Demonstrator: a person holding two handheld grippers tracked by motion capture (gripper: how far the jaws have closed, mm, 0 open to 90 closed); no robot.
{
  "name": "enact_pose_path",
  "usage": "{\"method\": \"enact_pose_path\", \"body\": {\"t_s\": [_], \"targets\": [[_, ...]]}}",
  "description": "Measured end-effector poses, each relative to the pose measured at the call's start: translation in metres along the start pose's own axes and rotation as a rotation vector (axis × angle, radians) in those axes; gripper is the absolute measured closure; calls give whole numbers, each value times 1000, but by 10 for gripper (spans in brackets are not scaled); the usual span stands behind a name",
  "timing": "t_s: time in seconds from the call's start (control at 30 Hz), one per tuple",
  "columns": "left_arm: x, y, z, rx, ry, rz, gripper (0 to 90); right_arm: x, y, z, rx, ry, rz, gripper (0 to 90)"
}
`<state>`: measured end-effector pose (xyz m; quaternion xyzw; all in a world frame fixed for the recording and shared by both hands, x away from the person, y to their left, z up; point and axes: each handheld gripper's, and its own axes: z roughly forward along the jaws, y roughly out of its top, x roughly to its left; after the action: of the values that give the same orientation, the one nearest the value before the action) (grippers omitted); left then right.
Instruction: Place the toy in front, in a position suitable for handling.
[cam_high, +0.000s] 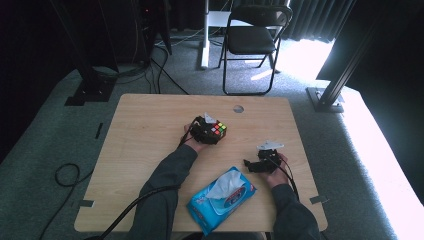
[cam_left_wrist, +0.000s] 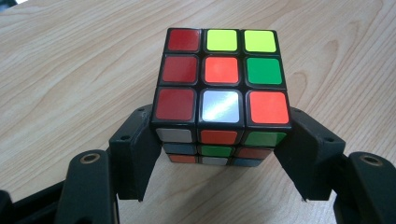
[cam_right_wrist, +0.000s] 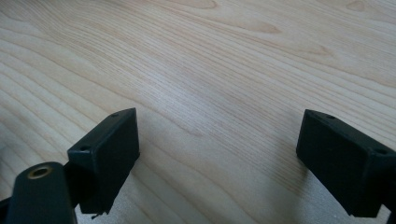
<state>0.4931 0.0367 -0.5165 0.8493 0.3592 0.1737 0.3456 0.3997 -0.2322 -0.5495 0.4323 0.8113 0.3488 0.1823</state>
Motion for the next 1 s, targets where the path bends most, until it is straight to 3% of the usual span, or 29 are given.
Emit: {"method": "enact_pose_path", "body": {"t_s": [0.47, 1.0], "targets": [[-4, 3, -5, -13, 18, 18, 342, 0, 0, 0, 0, 0, 0, 128], [-6, 8, -30, -55, 0, 45, 342, 0, 0, 0, 0, 0, 0, 128]]}}
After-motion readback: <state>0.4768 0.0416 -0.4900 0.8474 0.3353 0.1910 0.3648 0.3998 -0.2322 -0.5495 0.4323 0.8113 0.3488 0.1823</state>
